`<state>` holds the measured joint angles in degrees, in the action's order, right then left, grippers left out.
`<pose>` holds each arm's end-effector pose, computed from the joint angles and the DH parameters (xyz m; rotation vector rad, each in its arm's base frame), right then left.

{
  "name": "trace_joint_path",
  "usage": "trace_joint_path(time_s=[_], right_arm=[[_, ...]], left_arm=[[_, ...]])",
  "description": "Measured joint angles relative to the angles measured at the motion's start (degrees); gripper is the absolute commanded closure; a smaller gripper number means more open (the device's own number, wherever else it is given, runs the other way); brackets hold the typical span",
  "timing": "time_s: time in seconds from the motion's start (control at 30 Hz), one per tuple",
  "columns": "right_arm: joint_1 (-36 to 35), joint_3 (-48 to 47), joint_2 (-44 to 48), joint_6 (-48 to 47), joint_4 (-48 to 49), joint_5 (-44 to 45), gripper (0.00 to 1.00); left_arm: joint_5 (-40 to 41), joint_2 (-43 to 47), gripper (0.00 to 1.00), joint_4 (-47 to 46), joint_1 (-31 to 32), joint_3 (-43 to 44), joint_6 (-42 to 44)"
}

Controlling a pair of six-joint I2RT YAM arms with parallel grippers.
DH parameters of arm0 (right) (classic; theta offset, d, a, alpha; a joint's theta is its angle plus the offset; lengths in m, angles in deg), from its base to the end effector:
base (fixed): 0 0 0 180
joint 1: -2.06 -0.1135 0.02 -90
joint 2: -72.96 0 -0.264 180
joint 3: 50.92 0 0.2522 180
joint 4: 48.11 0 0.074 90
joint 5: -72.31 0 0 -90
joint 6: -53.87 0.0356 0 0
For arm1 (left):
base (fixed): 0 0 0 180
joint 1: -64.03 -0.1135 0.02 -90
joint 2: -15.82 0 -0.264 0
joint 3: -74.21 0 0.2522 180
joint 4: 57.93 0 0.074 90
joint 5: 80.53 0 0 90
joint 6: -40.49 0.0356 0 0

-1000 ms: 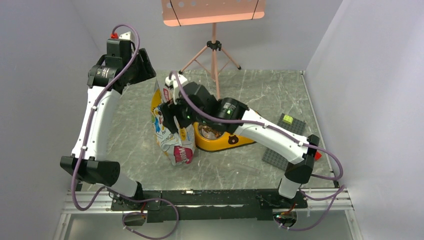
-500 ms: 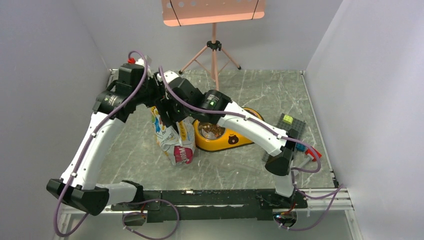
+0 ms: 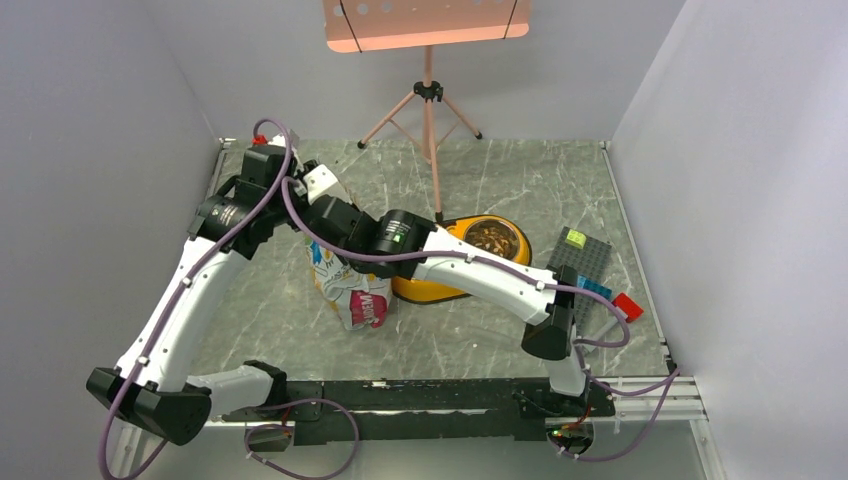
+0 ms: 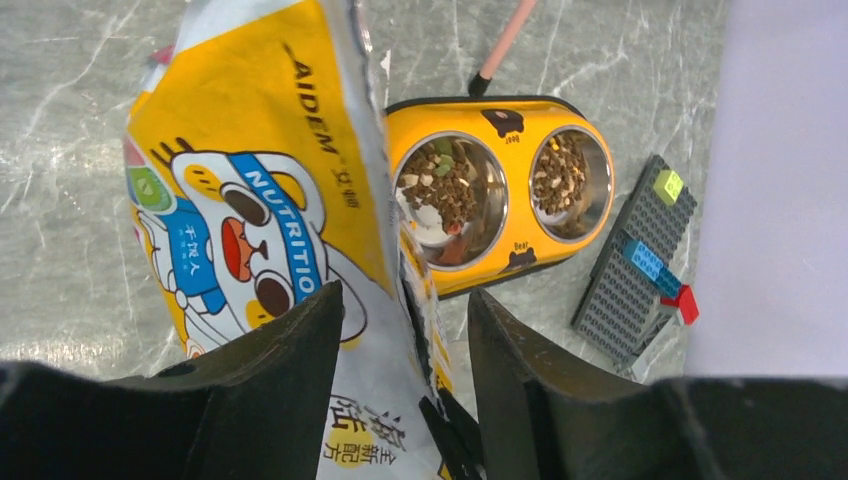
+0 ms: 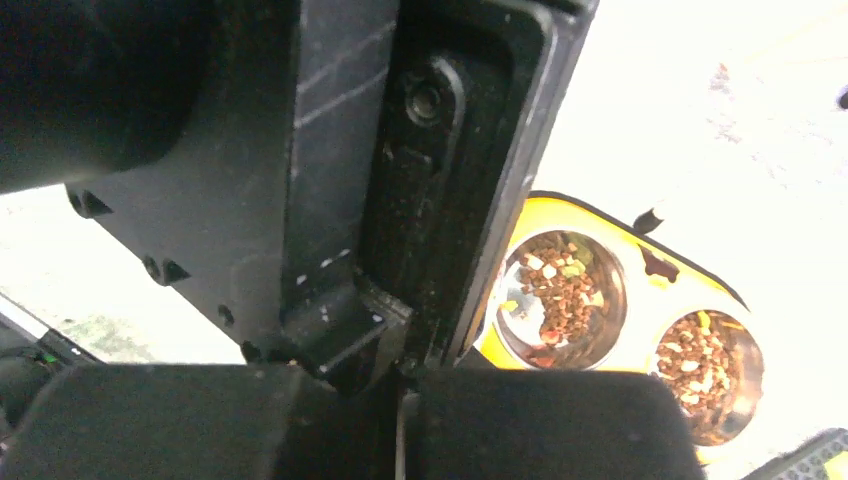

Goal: Serve the pet food

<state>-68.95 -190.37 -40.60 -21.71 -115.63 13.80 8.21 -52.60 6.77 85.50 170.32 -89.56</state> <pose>0.1576 0.4009 0.3963 -0.7843 2.0348 0.2109 0.2172 -0.0863 0.4102 -0.3568 2.2591 -0.6047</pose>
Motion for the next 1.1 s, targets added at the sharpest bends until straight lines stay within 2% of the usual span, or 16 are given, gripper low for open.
trace_joint_path(time_s=[0.2, 0.3, 0.37, 0.4, 0.43, 0.57, 0.6, 0.63, 0.7, 0.77, 0.93, 1.1], right_arm=[[-0.3, 5.9, 2.8, -1.9, 4.0, 0.3, 1.0], [0.4, 11.1, 5.9, -2.6, 8.3, -2.6, 1.0], [1.1, 13.3, 7.5, -3.0, 10.3, -4.7, 1.0], [1.3, 13.7, 7.7, -3.1, 10.6, -5.2, 1.0], [1.4, 13.9, 7.8, -3.3, 10.9, -5.7, 1.0], [1.9, 16.7, 9.2, -3.4, 13.6, -7.4, 1.0], [2.0, 17.7, 9.8, -3.0, 14.5, -7.9, 0.87], [2.2, 18.5, 10.5, -2.6, 15.4, -8.2, 0.71], [2.5, 19.5, 11.5, -1.1, 16.4, -8.6, 0.56], [2.5, 20.5, 12.7, -0.5, 16.3, -8.4, 0.47], [2.5, 20.8, 13.7, -0.2, 16.0, -8.1, 0.46], [2.4, 13.6, 9.2, -1.0, 13.6, -7.9, 0.49]], left_arm=[[0.3, 1.2, 0.53, -1.0, 0.8, -2.7, -1.7], [-0.7, 1.2, 0.62, -2.2, 1.7, -3.6, -2.5], [-1.0, 1.2, 0.76, -3.1, 2.3, -4.2, -3.2], [-0.9, 1.2, 0.91, -3.4, 2.5, -4.4, -3.2], [-0.5, 1.2, 1.0, -3.5, 2.5, -4.8, -3.2], [1.3, 1.1, 1.0, -2.5, 2.8, -4.9, -3.4], [2.2, 0.5, 1.0, -0.8, 3.0, -3.5, -3.4], [2.9, -0.2, 1.0, 0.6, 3.2, -2.1, -3.4], [4.7, -3.3, 1.0, 5.2, 3.7, 2.6, -3.6], [5.7, -6.0, 1.0, 8.5, 3.8, 6.3, -3.8], [6.5, -8.9, 1.0, 14.3, 3.7, 10.9, -6.0], [6.5, -9.8, 1.0, 16.7, 3.6, 12.4, -9.1]])
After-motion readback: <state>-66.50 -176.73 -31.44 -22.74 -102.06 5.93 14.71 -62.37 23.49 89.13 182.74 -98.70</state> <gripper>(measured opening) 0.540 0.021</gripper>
